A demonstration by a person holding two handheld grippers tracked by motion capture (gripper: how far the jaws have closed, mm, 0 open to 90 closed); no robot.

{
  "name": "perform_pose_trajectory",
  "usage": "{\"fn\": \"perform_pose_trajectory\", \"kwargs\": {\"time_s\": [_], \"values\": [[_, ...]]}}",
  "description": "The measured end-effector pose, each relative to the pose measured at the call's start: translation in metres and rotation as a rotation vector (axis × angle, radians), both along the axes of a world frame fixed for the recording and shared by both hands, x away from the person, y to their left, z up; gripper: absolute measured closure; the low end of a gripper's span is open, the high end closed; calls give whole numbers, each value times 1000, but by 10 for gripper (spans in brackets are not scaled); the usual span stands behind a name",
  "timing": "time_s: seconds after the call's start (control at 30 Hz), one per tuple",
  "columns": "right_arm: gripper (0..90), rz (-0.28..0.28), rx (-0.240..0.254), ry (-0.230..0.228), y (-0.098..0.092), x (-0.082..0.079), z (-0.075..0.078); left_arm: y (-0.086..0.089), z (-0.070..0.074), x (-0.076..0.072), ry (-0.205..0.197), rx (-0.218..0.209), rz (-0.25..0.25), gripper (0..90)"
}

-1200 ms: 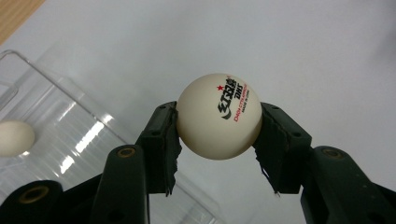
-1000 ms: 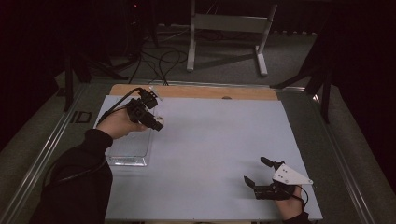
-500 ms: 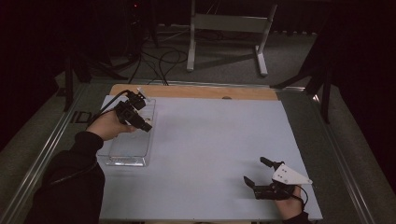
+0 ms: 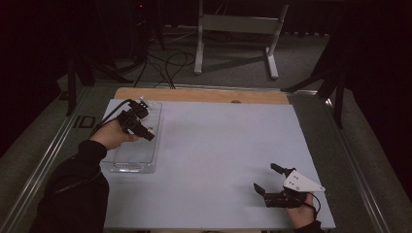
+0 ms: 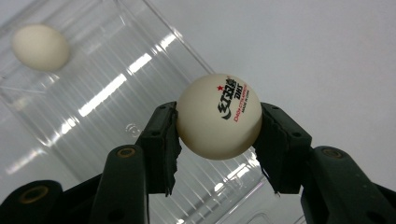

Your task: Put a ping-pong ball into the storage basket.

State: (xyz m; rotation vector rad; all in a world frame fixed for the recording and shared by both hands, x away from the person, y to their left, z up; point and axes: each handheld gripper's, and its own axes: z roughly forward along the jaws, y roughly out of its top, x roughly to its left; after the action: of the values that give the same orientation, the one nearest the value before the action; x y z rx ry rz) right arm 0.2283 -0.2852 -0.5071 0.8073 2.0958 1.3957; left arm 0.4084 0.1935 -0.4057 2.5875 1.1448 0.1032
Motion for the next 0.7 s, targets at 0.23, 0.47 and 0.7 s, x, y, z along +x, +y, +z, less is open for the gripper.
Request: {"fn": "perform_pose_trajectory", "kwargs": {"time_s": [0.23, 0.47, 0.7], "values": [[84, 1, 0, 1, 0, 0, 0, 5, -12, 3, 13, 20, 16, 521], [84, 2, 1, 3, 0, 0, 0, 7, -22, 5, 33, 39, 22, 521], [84, 3, 5, 5, 0, 0, 0, 8, -31, 6, 56, 56, 24, 520]]}}
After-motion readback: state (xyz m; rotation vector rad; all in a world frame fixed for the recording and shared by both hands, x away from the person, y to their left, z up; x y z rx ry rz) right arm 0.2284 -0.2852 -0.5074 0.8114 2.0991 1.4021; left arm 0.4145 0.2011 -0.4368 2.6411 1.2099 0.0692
